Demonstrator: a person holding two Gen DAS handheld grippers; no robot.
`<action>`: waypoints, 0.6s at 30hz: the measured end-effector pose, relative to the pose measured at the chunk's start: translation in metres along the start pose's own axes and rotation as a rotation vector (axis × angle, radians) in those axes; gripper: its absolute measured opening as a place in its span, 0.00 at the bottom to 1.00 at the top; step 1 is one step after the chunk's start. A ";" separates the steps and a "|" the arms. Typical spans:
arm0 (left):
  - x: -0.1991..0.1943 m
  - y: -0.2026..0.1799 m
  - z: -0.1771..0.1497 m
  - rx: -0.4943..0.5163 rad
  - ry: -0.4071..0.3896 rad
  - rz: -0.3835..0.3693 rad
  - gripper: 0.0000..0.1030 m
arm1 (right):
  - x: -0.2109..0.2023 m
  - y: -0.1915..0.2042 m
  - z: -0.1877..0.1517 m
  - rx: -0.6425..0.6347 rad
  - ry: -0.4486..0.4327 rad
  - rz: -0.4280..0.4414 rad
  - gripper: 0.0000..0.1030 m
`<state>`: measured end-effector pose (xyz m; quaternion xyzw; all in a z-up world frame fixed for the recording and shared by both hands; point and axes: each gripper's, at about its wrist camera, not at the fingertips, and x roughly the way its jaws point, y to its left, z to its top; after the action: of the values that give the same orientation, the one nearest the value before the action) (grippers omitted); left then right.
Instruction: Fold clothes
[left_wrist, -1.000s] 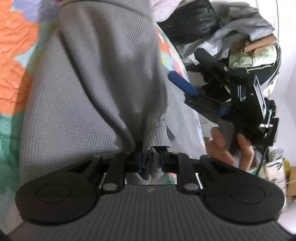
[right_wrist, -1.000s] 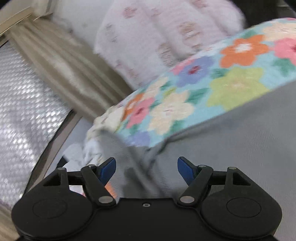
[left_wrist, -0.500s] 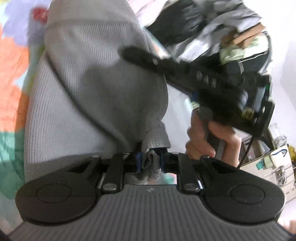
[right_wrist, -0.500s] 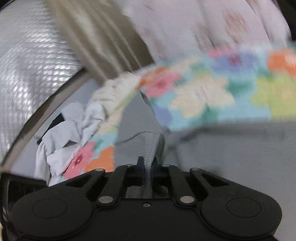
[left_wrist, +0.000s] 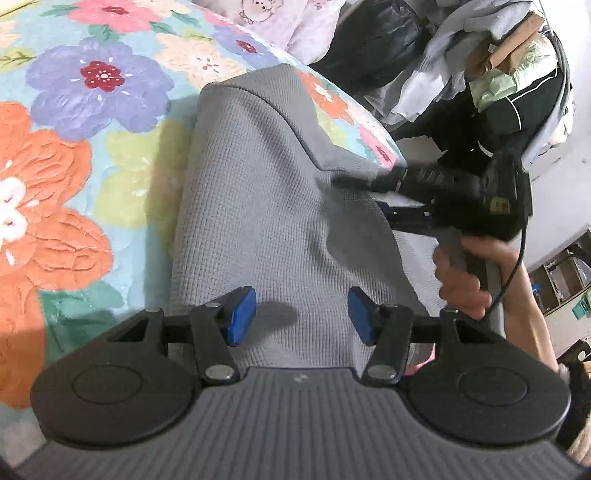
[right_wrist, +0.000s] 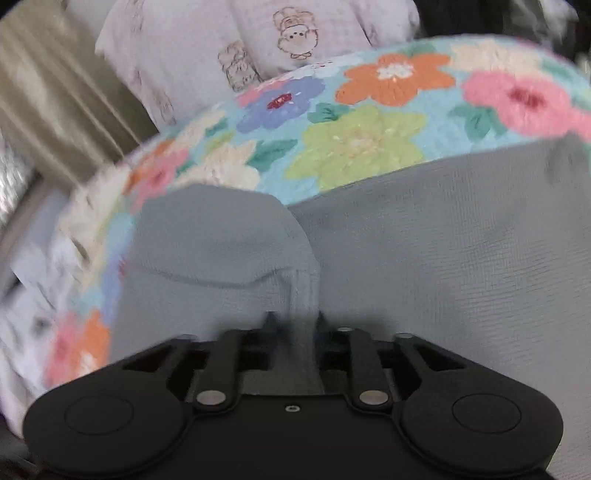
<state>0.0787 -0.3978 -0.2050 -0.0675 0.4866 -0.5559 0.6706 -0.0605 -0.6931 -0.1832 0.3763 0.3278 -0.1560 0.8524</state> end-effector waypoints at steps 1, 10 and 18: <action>-0.002 0.000 0.000 -0.002 -0.003 -0.001 0.52 | 0.002 -0.002 0.004 0.024 -0.007 0.038 0.64; -0.012 0.007 0.010 -0.022 -0.106 0.008 0.56 | 0.000 0.059 0.015 -0.342 -0.136 -0.063 0.12; 0.007 0.010 0.005 -0.003 -0.076 0.059 0.57 | 0.025 0.033 0.026 -0.318 -0.088 -0.275 0.31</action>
<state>0.0886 -0.4023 -0.2125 -0.0754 0.4634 -0.5322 0.7046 -0.0141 -0.6905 -0.1692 0.1815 0.3589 -0.2333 0.8853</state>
